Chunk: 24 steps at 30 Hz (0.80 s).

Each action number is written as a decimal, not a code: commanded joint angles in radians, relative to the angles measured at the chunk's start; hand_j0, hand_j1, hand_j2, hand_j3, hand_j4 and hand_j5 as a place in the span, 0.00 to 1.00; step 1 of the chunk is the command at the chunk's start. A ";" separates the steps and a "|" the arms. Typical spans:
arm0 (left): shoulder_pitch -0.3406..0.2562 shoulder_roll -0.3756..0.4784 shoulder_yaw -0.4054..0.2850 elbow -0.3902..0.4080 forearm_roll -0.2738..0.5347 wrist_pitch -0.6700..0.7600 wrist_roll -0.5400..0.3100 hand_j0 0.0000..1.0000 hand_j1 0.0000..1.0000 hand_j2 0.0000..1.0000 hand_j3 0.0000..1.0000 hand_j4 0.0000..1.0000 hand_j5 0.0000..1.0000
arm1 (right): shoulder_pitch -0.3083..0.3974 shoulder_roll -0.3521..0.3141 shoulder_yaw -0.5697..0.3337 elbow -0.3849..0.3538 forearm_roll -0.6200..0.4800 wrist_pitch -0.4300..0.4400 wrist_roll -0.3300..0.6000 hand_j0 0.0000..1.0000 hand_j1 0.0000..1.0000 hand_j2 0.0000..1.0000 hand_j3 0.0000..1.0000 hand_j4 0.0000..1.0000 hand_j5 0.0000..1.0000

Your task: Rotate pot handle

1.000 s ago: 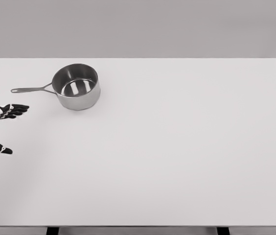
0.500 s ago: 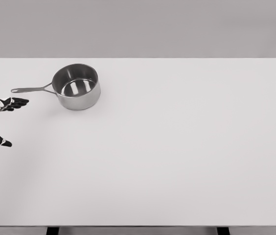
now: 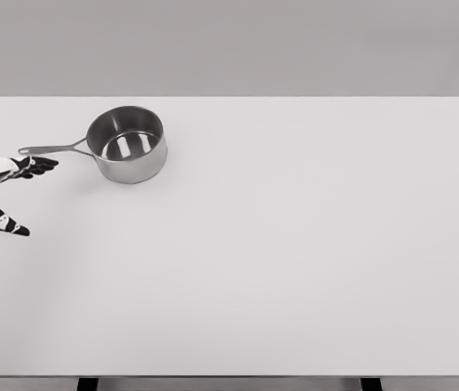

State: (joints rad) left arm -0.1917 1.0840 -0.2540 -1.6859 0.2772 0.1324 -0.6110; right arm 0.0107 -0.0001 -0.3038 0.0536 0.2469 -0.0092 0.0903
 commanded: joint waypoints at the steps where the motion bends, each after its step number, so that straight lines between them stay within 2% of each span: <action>1: 0.000 -0.001 -0.007 0.005 0.001 0.000 0.000 1.00 1.00 1.00 1.00 1.00 1.00 | 0.000 0.000 0.000 0.000 0.000 0.000 0.000 1.00 1.00 1.00 1.00 1.00 1.00; 14: -0.046 -0.053 -0.010 0.066 -0.041 0.000 0.000 1.00 1.00 1.00 1.00 1.00 1.00 | 0.000 0.000 0.000 0.000 0.000 0.000 0.000 1.00 1.00 1.00 1.00 1.00 1.00; 16: -0.067 -0.055 -0.033 0.078 -0.042 0.000 0.000 1.00 1.00 1.00 1.00 1.00 1.00 | 0.000 0.000 0.000 0.000 0.000 0.000 0.000 1.00 1.00 1.00 1.00 1.00 1.00; 19: -0.138 -0.078 -0.106 0.124 -0.044 -0.002 0.000 1.00 1.00 1.00 1.00 1.00 1.00 | 0.000 0.000 0.000 0.000 0.000 0.000 0.000 1.00 1.00 1.00 1.00 1.00 1.00; 24: -0.144 -0.087 -0.111 0.137 -0.056 -0.002 0.000 1.00 1.00 1.00 1.00 1.00 1.00 | 0.000 0.000 0.000 0.000 0.000 0.000 0.000 1.00 1.00 1.00 1.00 1.00 1.00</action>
State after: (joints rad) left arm -0.3359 1.0010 -0.3565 -1.5572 0.2209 0.1310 -0.6111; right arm 0.0107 -0.0001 -0.3038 0.0537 0.2469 -0.0092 0.0903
